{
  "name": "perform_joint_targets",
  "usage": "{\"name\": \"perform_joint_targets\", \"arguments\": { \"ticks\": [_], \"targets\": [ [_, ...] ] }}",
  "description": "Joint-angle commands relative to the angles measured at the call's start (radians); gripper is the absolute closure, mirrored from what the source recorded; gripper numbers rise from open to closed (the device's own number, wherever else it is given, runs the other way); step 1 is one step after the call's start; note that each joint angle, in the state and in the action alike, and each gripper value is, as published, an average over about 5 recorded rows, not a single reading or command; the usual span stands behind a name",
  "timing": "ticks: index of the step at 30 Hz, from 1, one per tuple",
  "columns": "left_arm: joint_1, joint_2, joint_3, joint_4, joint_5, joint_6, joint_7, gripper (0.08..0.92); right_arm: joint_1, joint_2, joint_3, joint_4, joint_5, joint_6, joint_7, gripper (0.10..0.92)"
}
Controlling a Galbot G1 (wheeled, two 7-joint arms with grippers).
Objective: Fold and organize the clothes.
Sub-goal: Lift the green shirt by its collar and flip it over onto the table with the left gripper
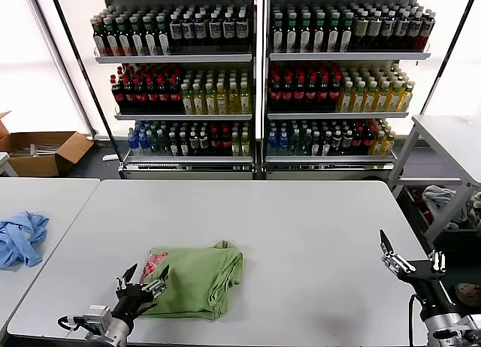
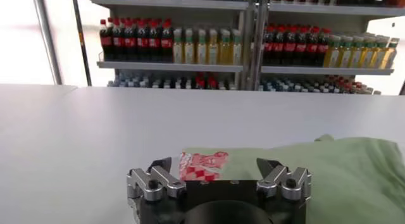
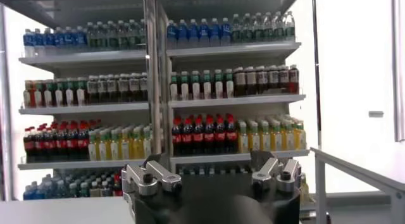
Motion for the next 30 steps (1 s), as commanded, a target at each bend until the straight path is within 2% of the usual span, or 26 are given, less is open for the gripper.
{"name": "perform_joint_targets", "arguments": {
  "ticks": [1,23,26,30],
  "targets": [
    [0.005,0.002,-0.044,0.067,-0.043,-0.012,0.034,0.177,-0.061,0.008,0.046,-0.006,0.0,0.01,-0.002,0.203],
    [0.003,-0.023,0.008,0.063,-0.092,-0.009,0.056,0.178,-0.085,0.039,0.014,-0.01,-0.024,0.026,-0.011,0.203],
    [-0.006,-0.026,0.017,0.069,-0.099,-0.01,0.065,0.218,-0.084,0.04,0.014,-0.01,-0.024,0.027,-0.012,0.203],
    [-0.017,-0.029,0.03,0.083,-0.104,-0.011,0.08,0.329,-0.082,0.043,0.01,-0.01,-0.025,0.028,-0.012,0.203]
  ]
}}
